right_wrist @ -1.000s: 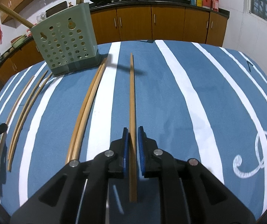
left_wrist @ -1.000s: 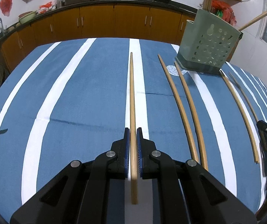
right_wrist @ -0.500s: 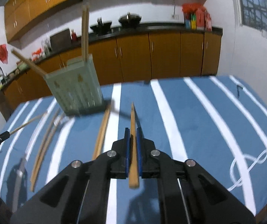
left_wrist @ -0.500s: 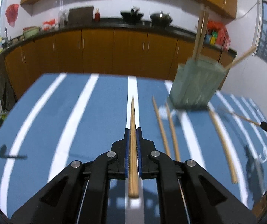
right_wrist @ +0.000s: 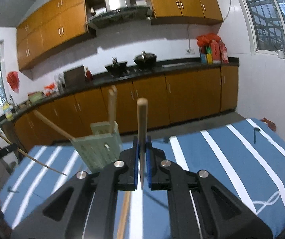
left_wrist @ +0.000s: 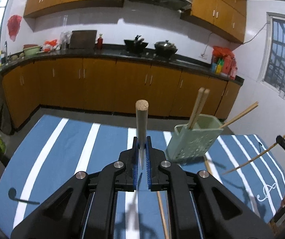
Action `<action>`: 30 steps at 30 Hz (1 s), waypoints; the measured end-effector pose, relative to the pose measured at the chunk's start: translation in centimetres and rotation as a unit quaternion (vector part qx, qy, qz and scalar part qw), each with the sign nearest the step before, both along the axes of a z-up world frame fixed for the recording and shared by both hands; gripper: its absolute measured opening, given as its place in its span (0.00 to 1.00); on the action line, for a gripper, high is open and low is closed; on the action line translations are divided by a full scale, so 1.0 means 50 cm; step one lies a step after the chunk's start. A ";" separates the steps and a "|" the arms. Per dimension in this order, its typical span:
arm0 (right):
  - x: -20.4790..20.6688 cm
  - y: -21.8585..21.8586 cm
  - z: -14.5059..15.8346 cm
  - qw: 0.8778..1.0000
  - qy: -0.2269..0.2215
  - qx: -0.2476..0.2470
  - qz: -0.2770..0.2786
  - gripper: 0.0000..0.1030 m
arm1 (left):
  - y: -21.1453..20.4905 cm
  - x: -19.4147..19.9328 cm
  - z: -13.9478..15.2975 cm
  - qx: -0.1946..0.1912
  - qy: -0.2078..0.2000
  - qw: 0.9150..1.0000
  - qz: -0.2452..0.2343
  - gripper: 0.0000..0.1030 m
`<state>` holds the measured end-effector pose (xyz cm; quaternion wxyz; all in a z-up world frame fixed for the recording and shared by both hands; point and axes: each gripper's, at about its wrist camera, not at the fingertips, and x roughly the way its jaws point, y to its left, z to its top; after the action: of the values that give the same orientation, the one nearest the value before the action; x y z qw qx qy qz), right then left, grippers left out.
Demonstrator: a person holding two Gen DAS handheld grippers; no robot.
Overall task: Organize utensils
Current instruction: 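Raise both chopsticks upright over the green holder and open both tools to drop them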
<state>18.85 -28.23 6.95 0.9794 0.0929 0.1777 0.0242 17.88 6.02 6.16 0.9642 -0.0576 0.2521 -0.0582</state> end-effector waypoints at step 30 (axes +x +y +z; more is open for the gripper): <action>0.124 0.093 0.133 0.994 -0.100 0.021 0.030 0.08 | -0.161 0.076 0.104 -0.006 -0.069 0.994 -0.086 0.07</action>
<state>25.03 -23.60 13.59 0.9889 0.1057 0.0807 0.0663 21.70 -2.04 11.34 0.9704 -0.0374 0.1888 -0.1460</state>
